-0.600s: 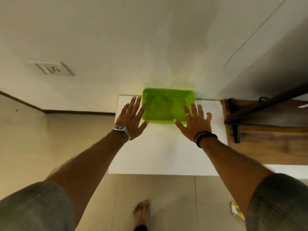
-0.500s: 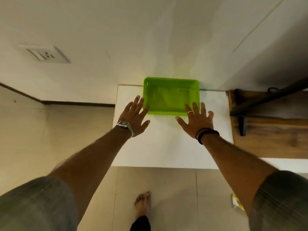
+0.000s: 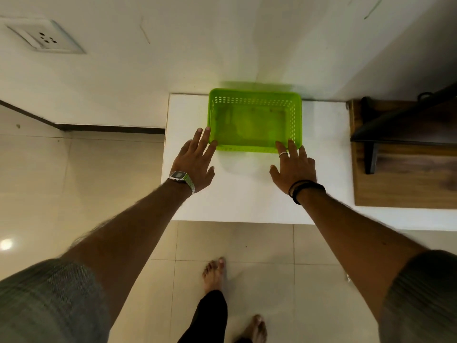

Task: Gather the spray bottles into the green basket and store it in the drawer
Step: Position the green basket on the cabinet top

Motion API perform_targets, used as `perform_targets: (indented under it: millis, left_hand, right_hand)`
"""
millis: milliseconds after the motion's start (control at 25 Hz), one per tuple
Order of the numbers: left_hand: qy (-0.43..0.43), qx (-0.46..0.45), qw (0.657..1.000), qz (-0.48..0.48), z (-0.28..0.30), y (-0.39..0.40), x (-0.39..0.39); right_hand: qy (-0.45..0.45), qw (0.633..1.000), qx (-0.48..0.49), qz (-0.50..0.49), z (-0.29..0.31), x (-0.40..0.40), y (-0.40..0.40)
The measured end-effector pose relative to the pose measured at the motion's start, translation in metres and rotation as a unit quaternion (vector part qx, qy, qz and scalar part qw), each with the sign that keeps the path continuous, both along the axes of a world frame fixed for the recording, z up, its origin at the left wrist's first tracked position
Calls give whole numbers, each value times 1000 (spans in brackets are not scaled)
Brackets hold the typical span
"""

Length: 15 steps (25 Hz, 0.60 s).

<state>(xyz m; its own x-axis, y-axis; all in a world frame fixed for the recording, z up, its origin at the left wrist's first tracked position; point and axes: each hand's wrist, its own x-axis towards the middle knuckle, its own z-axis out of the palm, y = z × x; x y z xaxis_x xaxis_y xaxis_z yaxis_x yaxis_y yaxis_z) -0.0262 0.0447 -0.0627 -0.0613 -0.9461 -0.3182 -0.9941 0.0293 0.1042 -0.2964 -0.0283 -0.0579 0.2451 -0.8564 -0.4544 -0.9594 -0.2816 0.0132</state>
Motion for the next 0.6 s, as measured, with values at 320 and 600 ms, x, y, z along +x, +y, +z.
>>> perform_targets:
  millis: [320, 600]
  left_hand:
    - [24, 52, 997, 52, 10, 122, -39]
    - [40, 83, 992, 84, 13, 198, -66]
  right_hand:
    - [-52, 997, 35, -43, 15, -22, 99]
    - [-66, 992, 57, -87, 11, -41, 186]
